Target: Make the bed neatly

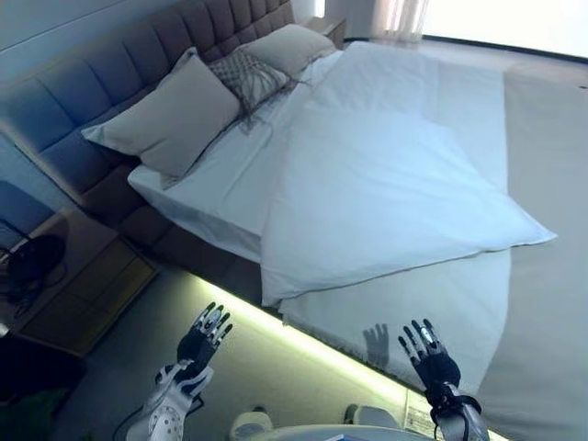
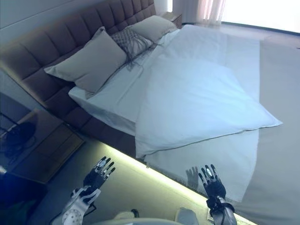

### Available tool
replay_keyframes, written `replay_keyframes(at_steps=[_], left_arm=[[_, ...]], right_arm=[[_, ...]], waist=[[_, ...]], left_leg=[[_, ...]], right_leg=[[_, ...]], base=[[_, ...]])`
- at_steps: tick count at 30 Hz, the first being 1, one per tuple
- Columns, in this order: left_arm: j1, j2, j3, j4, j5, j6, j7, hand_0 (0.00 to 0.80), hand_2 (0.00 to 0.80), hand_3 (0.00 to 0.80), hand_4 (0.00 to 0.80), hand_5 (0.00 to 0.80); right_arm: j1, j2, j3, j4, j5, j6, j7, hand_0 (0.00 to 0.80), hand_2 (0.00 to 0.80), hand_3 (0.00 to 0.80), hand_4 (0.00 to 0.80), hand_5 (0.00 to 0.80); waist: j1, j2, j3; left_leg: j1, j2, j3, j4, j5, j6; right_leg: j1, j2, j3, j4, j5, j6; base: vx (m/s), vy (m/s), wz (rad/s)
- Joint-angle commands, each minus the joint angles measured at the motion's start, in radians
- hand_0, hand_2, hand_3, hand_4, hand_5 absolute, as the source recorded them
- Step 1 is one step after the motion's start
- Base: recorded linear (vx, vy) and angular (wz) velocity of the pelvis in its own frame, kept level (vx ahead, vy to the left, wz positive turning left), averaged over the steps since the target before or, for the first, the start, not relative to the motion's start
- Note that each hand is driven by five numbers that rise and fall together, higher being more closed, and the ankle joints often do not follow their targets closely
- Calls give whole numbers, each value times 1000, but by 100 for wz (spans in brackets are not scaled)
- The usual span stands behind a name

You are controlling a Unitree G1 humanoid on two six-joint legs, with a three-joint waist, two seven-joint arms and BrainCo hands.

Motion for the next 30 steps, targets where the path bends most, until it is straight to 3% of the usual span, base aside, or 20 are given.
replay_keyframes(at_steps=[1,3,4,6,8,9,14,17,18,20,22,26,28,30], left_arm=[[19,21,53,-43,43,-27,-41,0,0,0,0,0],[23,18,54,-46,43,-28,-43,0,0,0,0,0],[24,17,49,-50,42,-33,-38,0,0,0,0,0],[22,25,57,-45,49,-30,-13,0,0,0,0,0],[20,36,63,-64,53,-24,-29,0,0,0,0,0],[21,39,55,-85,52,-19,-22,0,0,0,0,0],[11,60,40,-75,63,-40,-1,0,0,0,0,0],[-6,63,43,-51,78,-49,4,0,0,0,0,0],[-6,64,46,-52,78,-48,6,0,0,0,0,0],[1,64,53,-75,68,-41,6,0,0,0,0,0],[17,57,58,-101,70,-45,26,0,0,0,0,0],[13,55,75,-84,64,-54,12,0,0,0,0,0],[14,64,90,-91,69,-37,6,0,0,0,0,0],[14,76,107,-92,70,-24,1,0,0,0,0,0]], right_arm=[[-17,9,25,-68,-7,-49,4,0,0,0,0,0],[-18,16,35,-69,-18,-44,-12,0,0,0,0,0],[-25,22,52,-59,-23,-53,-26,0,0,0,0,0],[-21,48,59,-53,-26,-47,-47,0,0,0,0,0],[3,72,52,-96,-44,-26,-59,0,0,0,0,0],[13,81,65,-109,-69,-39,-64,0,0,0,0,0],[12,84,56,-112,-70,-52,-54,0,0,0,0,0],[-11,90,45,-114,-64,-67,-59,0,0,0,0,0],[-17,88,46,-119,-63,-65,-64,0,0,0,0,0],[-27,87,55,-130,-72,-63,-77,0,0,0,0,0],[-33,83,59,-133,-73,-60,-75,0,0,0,0,0],[-91,77,33,-80,-49,-42,-45,0,0,0,0,0],[-112,84,19,-66,-48,-28,-38,0,0,0,0,0],[-113,95,7,-63,-56,-10,-27,0,0,0,0,0]], waist=[[51,58,-14],[61,64,-15],[64,67,-16],[69,57,-23],[78,20,-40],[83,11,-50],[84,7,-91],[82,16,-101],[75,21,-97],[65,17,-78],[52,21,-70],[6,-25,-40],[1,-36,-37],[-1,-40,-41]], left_leg=[[-116,30,-32,-281,410,-20],[-110,12,-52,-263,391,-9],[-94,2,-57,-252,345,2],[-82,-12,-32,-200,302,16],[-115,-63,12,-104,259,54],[-110,-87,20,-92,239,78],[-94,-148,16,-95,207,140],[-59,-184,3,-92,175,178],[-37,-186,-1,-86,162,184],[5,-195,0,-83,145,183],[46,-187,-6,-89,129,173],[140,-184,-6,-91,29,156],[173,-166,-6,-99,0,147],[199,-141,-9,-105,-23,139]], right_leg=[[171,68,-34,13,-44,58],[195,44,-10,49,-81,73],[198,22,5,78,-95,88],[213,-41,-7,137,-103,118],[214,-113,-19,202,16,158],[189,-145,-26,256,82,159],[185,-171,-3,314,172,142],[124,-158,6,514,249,150],[73,-156,9,553,263,138],[10,-159,-19,491,215,106],[-51,-137,-41,328,199,86],[-97,-166,10,1,319,132],[-101,-176,38,-57,376,160],[-104,-176,43,-77,387,176]], base=[[581,213,-13],[558,252,-29],[541,268,-72],[501,260,-80],[416,218,-56],[427,254,-31],[306,184,2],[201,189,4],[200,139,10],[258,4,4],[254,-164,-14],[247,-272,-17],[244,-290,6],[202,-218,7]])
